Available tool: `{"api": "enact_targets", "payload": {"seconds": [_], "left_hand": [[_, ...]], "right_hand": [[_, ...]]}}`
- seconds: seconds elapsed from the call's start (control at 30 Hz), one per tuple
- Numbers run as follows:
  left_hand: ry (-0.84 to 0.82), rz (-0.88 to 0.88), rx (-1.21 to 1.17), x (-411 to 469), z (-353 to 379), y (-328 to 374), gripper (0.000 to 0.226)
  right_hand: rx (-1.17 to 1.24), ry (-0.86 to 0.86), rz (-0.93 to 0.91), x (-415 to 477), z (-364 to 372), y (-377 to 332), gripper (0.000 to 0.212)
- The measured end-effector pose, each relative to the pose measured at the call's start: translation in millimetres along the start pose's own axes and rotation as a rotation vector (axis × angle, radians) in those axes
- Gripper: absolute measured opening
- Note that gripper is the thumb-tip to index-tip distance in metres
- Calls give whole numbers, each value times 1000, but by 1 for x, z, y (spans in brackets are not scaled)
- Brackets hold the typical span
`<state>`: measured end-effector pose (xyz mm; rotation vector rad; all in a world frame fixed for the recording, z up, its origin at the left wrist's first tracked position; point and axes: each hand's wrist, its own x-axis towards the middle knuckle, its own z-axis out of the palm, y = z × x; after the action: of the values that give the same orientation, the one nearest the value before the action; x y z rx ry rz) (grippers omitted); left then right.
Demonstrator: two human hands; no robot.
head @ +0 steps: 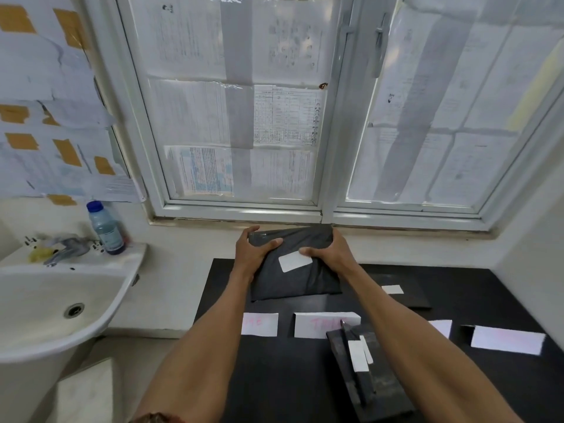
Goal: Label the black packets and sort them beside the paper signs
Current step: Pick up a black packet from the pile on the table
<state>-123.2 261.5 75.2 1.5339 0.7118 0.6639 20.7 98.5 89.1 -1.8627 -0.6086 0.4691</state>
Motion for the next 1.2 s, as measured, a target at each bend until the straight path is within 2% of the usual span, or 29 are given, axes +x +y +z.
{"api": "enact_targets", "payload": {"seconds": [0.07,0.13,0.27,0.43,0.63,0.73,0.9,1.1,1.2], "left_hand": [[-103,-14,105,-1,-2,-3,108],[-176,-7,194,-3,-4,-8,120],[-71,6,88,-9,-4,-17,103],[-8,28,-20,-8,-7,-17,92],[8,60,-87,-6,-10,-14,93],[-19,75,-28,-2,-15,-13,98],[-105,115,141,7,-26,-15,123],[-134,136,197,19,-35,-22,126],[-154,111,207,30,-42,-32,125]], "right_hand": [[51,36,6,-3,0,7,101],[98,78,9,-6,0,11,92],[104,111,-19,-10,3,14,82],[145,-41,26,-11,-2,13,103],[116,-142,10,-15,-3,8,108],[164,-144,24,-13,2,8,108],[285,-123,70,-6,12,15,101],[260,-12,60,2,36,17,100],[247,-26,91,13,47,27,99]]}}
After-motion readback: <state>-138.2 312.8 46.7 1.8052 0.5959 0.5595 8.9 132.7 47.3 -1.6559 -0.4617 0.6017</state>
